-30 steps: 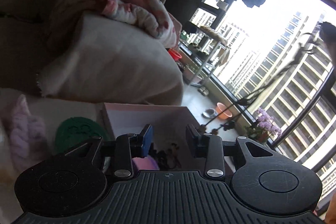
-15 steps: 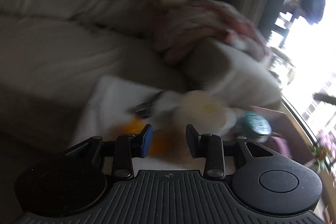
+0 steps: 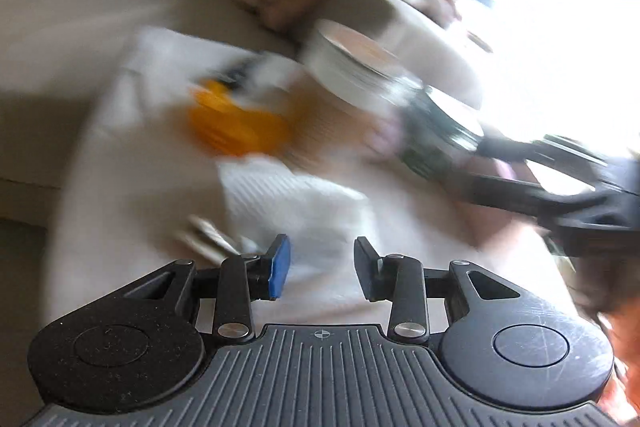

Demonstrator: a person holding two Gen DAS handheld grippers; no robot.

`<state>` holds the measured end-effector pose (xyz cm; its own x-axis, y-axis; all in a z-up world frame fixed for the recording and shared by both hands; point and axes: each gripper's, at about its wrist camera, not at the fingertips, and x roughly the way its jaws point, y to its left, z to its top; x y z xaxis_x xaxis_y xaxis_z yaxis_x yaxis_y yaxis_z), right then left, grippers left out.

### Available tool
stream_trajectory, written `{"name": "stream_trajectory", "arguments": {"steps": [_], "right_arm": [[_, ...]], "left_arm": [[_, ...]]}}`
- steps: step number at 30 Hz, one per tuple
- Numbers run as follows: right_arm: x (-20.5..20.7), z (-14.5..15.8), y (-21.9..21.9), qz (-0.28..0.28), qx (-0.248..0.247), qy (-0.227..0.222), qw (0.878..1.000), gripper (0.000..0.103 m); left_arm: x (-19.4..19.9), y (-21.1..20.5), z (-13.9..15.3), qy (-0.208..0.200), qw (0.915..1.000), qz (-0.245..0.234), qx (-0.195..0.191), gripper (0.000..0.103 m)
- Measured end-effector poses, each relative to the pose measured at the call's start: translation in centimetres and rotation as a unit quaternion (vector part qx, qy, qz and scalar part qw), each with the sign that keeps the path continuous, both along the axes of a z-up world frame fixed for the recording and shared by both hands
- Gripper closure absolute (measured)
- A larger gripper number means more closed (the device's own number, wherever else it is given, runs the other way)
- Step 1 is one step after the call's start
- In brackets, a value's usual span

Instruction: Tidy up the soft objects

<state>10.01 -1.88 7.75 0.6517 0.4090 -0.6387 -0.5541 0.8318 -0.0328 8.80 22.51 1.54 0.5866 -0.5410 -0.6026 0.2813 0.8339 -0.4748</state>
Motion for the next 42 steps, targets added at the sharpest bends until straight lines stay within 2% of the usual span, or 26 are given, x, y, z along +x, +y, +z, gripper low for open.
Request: {"name": "stream_trajectory", "arguments": {"steps": [2, 4, 7, 9, 12, 14, 16, 18, 21, 23, 25, 26, 27, 28, 34, 38, 40, 42], "right_arm": [[0.1, -0.7, 1.1, 0.009, -0.005, 0.007, 1.0, 0.042], [0.3, -1.3, 1.8, 0.011, -0.005, 0.015, 1.0, 0.042], [-0.1, -2.0, 1.9, 0.01, -0.013, 0.014, 1.0, 0.042], [-0.3, -2.4, 2.0, 0.012, -0.018, 0.016, 1.0, 0.042], [-1.1, -2.6, 2.2, 0.031, -0.009, 0.02, 0.999, 0.042], [-1.8, -2.4, 3.0, 0.051, -0.005, 0.006, 0.999, 0.042], [-2.2, -2.3, 4.7, 0.077, -0.011, -0.007, 0.997, 0.042], [-2.0, -2.6, 6.5, 0.087, -0.018, -0.003, 0.996, 0.042], [-0.3, -3.9, 8.3, 0.045, -0.024, 0.005, 0.999, 0.042], [1.5, -4.8, 8.1, 0.013, -0.006, 0.037, 0.999, 0.042], [2.6, -5.3, 7.0, 0.005, 0.03, 0.091, 0.995, 0.055], [2.6, -5.2, 6.2, 0.007, 0.041, 0.106, 0.994, 0.076], [2.1, -5.0, 5.6, 0.009, 0.033, 0.102, 0.994, 0.094], [1.6, -4.8, 5.0, 0.008, 0.021, 0.1, 0.995, 0.099], [-3.3, -4.4, -1.0, -0.043, -0.02, 0.073, 0.996, 0.099], [-5.7, -4.5, -4.3, -0.067, 0.002, 0.06, 0.996, 0.097], [-6.6, -4.7, -4.9, -0.07, 0.013, 0.047, 0.996, 0.088], [-7.2, -5.1, -5.0, -0.065, 0.015, 0.04, 0.997, 0.057]], "left_arm": [[-0.6, -0.2, 0.4, 0.001, 0.9987, -0.045, -0.022, 0.064], [-1.1, 0.0, 1.5, -0.02, 0.9981, -0.057, -0.014, 0.064], [-1.0, 1.8, 3.2, -0.061, 0.998, -0.014, 0.003, 0.064], [-0.3, 3.6, 3.8, -0.073, 0.9964, 0.042, 0.009, 0.064], [0.6, 6.3, 3.5, -0.063, 0.9901, 0.126, 0.006, 0.064], [0.4, 7.4, 2.6, -0.051, 0.9863, 0.157, -0.002, 0.064], [-0.1, 7.7, 1.9, -0.041, 0.9852, 0.166, -0.003, 0.064], [-0.6, 7.8, 1.5, -0.03, 0.9847, 0.172, -0.005, 0.064], [-1.9, 8.5, 1.0, -0.005, 0.9827, 0.185, -0.012, 0.064], [-3.0, 9.0, 1.3, 0.001, 0.9814, 0.191, -0.016, 0.064], [-3.5, 9.0, 1.1, 0.002, 0.9808, 0.194, -0.02, 0.064], [-3.5, 8.8, 1.1, 0.0, 0.9808, 0.194, -0.02, 0.064], [-3.4, 8.6, 1.0, -0.002, 0.9807, 0.194, -0.02, 0.064], [-3.3, 8.5, 1.0, -0.005, 0.9807, 0.194, -0.021, 0.064], [-1.8, 6.5, 0.1, 0.014, 0.9798, 0.199, -0.016, 0.064], [-1.2, 3.8, 0.3, 0.011, 0.9771, 0.209, 0.038, 0.064], [-0.7, 2.1, 0.4, 0.001, 0.9775, 0.2, 0.066, 0.064], [-0.4, 0.0, 0.3, -0.012, 0.9804, 0.173, 0.094, 0.064]]}}
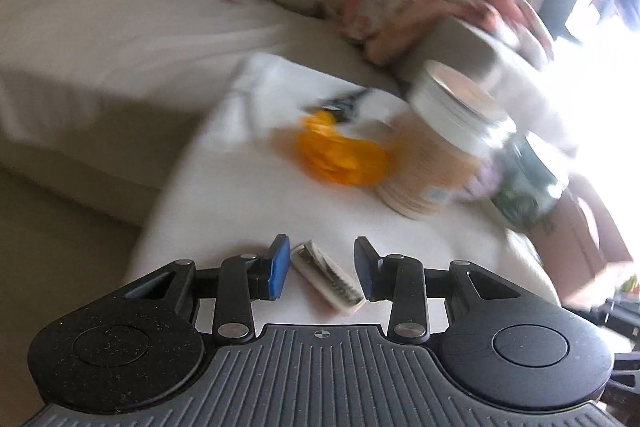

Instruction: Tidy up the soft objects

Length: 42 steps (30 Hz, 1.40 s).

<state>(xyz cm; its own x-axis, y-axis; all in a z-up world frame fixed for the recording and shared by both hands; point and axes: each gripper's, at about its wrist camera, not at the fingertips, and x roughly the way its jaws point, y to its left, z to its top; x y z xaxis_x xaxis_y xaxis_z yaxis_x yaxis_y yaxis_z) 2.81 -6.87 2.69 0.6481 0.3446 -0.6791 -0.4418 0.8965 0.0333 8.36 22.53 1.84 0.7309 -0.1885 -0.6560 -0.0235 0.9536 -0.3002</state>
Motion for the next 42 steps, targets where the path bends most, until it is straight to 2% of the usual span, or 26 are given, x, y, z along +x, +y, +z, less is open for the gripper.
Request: {"name": "stream_trajectory", "arguments": {"steps": [2, 4, 5, 7, 10, 14, 17, 21, 23, 25, 27, 28, 29, 32, 35, 38, 42], "right_arm": [[-0.6, -0.5, 0.5, 0.002, -0.008, -0.013, 1.0, 0.051], [-1.0, -0.9, 1.0, 0.004, -0.013, -0.023, 1.0, 0.05], [-1.2, -1.0, 1.2, 0.001, -0.014, -0.031, 0.999, 0.048], [-1.4, -0.9, 1.6, 0.005, -0.018, -0.037, 0.999, 0.045], [-2.0, -0.4, 1.8, 0.024, -0.019, -0.06, 0.998, 0.045], [-1.6, 0.7, 2.7, 0.055, -0.034, -0.083, 0.994, 0.032], [0.4, 0.9, 3.9, 0.074, -0.054, -0.073, 0.993, 0.03], [3.4, 0.2, 4.7, 0.049, -0.086, -0.04, 0.994, 0.03], [4.2, -0.1, 4.5, 0.041, -0.081, -0.016, 0.996, 0.03], [4.0, 0.0, 4.2, 0.044, -0.066, -0.001, 0.997, 0.037], [3.4, 0.2, 4.1, 0.051, -0.065, 0.01, 0.997, 0.08], [3.0, 0.3, 4.0, 0.049, -0.069, 0.011, 0.996, 0.088], [2.6, 0.6, 3.9, 0.047, -0.069, 0.012, 0.996, 0.098], [0.9, 2.0, 2.7, 0.043, -0.048, 0.011, 0.998, 0.1], [-1.3, 3.9, 1.0, 0.031, -0.037, -0.008, 0.999, 0.101], [-3.7, 5.7, -1.3, 0.015, -0.024, -0.026, 0.999, 0.101], [-8.2, 8.0, -5.5, -0.02, -0.026, -0.057, 0.998, 0.101]], "left_arm": [[-0.2, -2.3, 0.0, -0.009, 0.9981, -0.036, 0.05, 0.064], [-0.9, -4.5, -0.1, -0.019, 0.9915, -0.062, 0.113, 0.064], [-1.3, -5.2, -0.2, -0.023, 0.988, -0.066, 0.138, 0.063], [-2.2, -5.8, -0.2, -0.027, 0.9843, -0.059, 0.164, 0.063], [-2.8, -5.1, -0.2, -0.019, 0.9873, -0.038, 0.153, 0.064], [-2.8, -4.5, -0.3, -0.013, 0.9915, -0.04, 0.123, 0.062], [-2.4, -4.5, -0.2, -0.014, 0.9941, -0.046, 0.097, 0.058], [-2.5, -4.7, -0.2, -0.01, 0.9943, -0.046, 0.096, 0.058], [-2.7, -4.8, -0.2, -0.009, 0.9934, -0.05, 0.103, 0.058], [-3.0, -5.3, -0.3, -0.011, 0.9912, -0.056, 0.12, 0.058], [-3.1, -5.6, -0.4, -0.017, 0.9887, -0.062, 0.135, 0.058], [-3.3, -5.6, -0.5, -0.021, 0.9883, -0.059, 0.139, 0.062], [-3.3, -5.6, -0.5, -0.025, 0.9879, -0.054, 0.144, 0.077], [-3.5, -5.5, -0.7, -0.037, 0.9869, -0.051, 0.148, 0.08], [-4.2, -5.8, -0.7, -0.044, 0.9866, -0.054, 0.148, 0.08], [-6.2, -7.3, 0.4, -0.062, 0.9859, -0.094, 0.123, 0.08], [-9.4, -11.0, 3.1, -0.098, 0.9776, -0.169, 0.08, 0.08]]}}
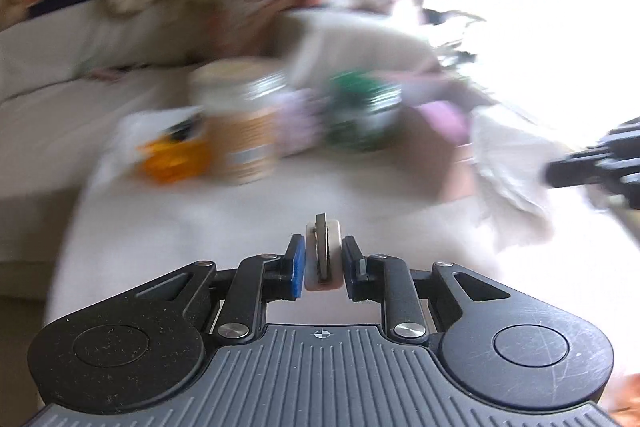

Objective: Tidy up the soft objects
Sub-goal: 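Place the white towel into the pink box and open the right gripper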

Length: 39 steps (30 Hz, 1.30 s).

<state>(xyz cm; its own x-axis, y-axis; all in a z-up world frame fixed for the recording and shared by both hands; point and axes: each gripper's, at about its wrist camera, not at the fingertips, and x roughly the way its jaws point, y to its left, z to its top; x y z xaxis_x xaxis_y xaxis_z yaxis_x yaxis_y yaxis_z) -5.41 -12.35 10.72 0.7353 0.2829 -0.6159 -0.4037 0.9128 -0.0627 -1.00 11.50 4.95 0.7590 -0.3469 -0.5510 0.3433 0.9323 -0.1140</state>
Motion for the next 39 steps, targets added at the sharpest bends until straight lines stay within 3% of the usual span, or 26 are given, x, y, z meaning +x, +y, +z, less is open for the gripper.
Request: {"name": "stream_trajectory", "arguments": {"steps": [4, 8, 11, 13, 14, 16, 22, 26, 30, 34, 36, 39], "right_arm": [[-4.2, 1.7, -4.6, -0.057, -0.008, -0.043, 0.997, 0.101], [-6.0, 2.4, -8.6, -0.112, -0.004, -0.064, 0.992, 0.101], [-5.6, 2.4, -10.8, -0.139, 0.004, -0.064, 0.988, 0.101], [-4.8, 2.5, -12.0, -0.153, 0.006, -0.066, 0.986, 0.101], [-4.1, 2.7, -12.5, -0.159, 0.008, -0.07, 0.985, 0.101], [-2.1, 3.3, -13.4, -0.165, 0.016, -0.071, 0.984, 0.101], [9.2, 3.8, -13.6, -0.183, 0.059, -0.016, 0.981, 0.101], [17.1, 0.1, -11.4, -0.187, 0.085, 0.091, 0.974, 0.101], [22.4, -5.4, -9.4, -0.223, 0.082, 0.197, 0.951, 0.1], [21.9, -5.1, -9.1, -0.203, 0.087, 0.195, 0.956, 0.093], [20.6, -3.7, -9.3, -0.203, 0.092, 0.184, 0.957, 0.069], [18.6, -0.6, -9.3, -0.198, 0.062, 0.139, 0.968, 0.054]], "left_arm": [[0.1, -5.4, 4.6, -0.062, 0.9955, -0.069, -0.018, 0.08], [4.2, -11.1, 9.3, -0.116, 0.9864, -0.109, -0.043, 0.08], [9.5, -14.1, 10.4, -0.081, 0.9802, -0.138, -0.117, 0.079], [13.1, -15.3, 9.1, -0.008, 0.9774, -0.13, -0.167, 0.079], [14.0, -15.4, 8.4, 0.008, 0.9774, -0.113, -0.178, 0.079], [14.6, -15.2, 7.4, 0.004, 0.9826, -0.082, -0.167, 0.078], [13.9, -10.8, 6.7, -0.035, 0.986, -0.039, -0.158, 0.078], [11.9, -6.2, 5.6, -0.031, 0.9925, 0.002, -0.118, 0.078], [9.9, -0.7, 3.2, -0.005, 0.9923, 0.054, -0.111, 0.078], [7.6, 4.9, 1.4, -0.005, 0.9885, 0.109, -0.105, 0.078], [6.5, 7.3, 0.9, -0.01, 0.9863, 0.131, -0.1, 0.078], [5.2, 10.4, 0.6, -0.014, 0.9807, 0.164, -0.105, 0.078]]}}
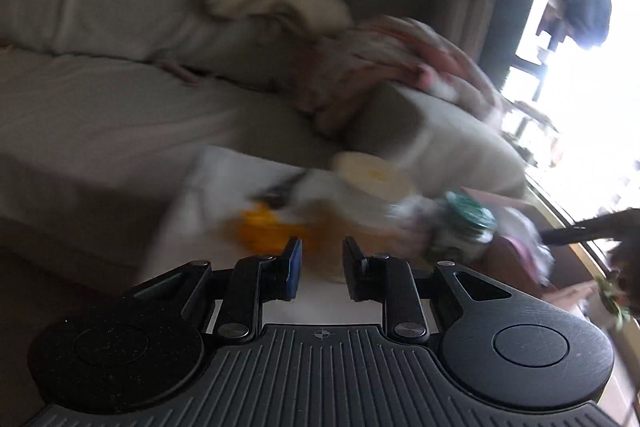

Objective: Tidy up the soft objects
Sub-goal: 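Place the white towel into the pink box and open the right gripper, then grasp the black cable with the left gripper while the right gripper reaches the orange flower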

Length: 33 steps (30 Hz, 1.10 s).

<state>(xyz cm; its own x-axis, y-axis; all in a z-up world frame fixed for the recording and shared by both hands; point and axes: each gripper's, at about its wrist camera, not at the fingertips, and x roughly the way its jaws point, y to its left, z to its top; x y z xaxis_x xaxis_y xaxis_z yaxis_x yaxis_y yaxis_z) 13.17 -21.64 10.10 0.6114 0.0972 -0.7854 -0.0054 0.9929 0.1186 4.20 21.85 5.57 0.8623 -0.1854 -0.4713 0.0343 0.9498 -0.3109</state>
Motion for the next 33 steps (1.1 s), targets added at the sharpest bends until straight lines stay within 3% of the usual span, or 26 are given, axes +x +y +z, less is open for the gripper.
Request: {"name": "stream_trajectory", "arguments": {"steps": [6, 10, 12, 14, 18, 22, 27, 30, 33], "right_arm": [[-1.5, 9.2, 2.7, 0.016, -0.043, -0.087, 0.995, 0.052], [0.6, 16.5, 6.5, 0.02, 0.014, -0.144, 0.989, 0.042], [2.5, 19.1, 8.4, 0.034, 0.053, -0.152, 0.986, 0.041], [4.8, 20.5, 10.6, 0.064, 0.094, -0.14, 0.984, 0.041], [8.6, 20.0, 15.2, 0.132, 0.1, -0.094, 0.982, 0.041], [11.6, 16.9, 18.0, 0.169, 0.071, -0.054, 0.982, 0.041], [14.8, 12.1, 19.4, 0.18, 0.045, 0.017, 0.983, 0.041], [16.2, 9.4, 19.4, 0.165, 0.044, 0.045, 0.984, 0.041], [17.3, 7.0, 18.7, 0.155, 0.048, 0.062, 0.985, 0.041]], "left_arm": [[-0.2, 4.4, 3.3, -0.036, 0.9982, 0.048, 0.007, 0.078], [1.0, 6.5, 8.4, -0.058, 0.9967, 0.038, 0.043, 0.078], [3.0, 6.7, 9.8, -0.042, 0.9967, -0.006, 0.069, 0.078], [4.6, 7.1, 9.9, -0.013, 0.9966, -0.043, 0.069, 0.078], [8.3, 5.7, 7.3, 0.041, 0.9925, -0.1, 0.058, 0.078], [12.3, 4.0, 2.2, 0.088, 0.9896, -0.113, 0.013, 0.078], [15.8, 4.0, -1.4, 0.103, 0.9885, -0.108, -0.019, 0.078], [18.5, 3.9, -1.9, 0.098, 0.9889, -0.111, -0.012, 0.078], [21.8, 2.3, -2.4, 0.109, 0.9838, -0.141, 0.016, 0.078]]}}
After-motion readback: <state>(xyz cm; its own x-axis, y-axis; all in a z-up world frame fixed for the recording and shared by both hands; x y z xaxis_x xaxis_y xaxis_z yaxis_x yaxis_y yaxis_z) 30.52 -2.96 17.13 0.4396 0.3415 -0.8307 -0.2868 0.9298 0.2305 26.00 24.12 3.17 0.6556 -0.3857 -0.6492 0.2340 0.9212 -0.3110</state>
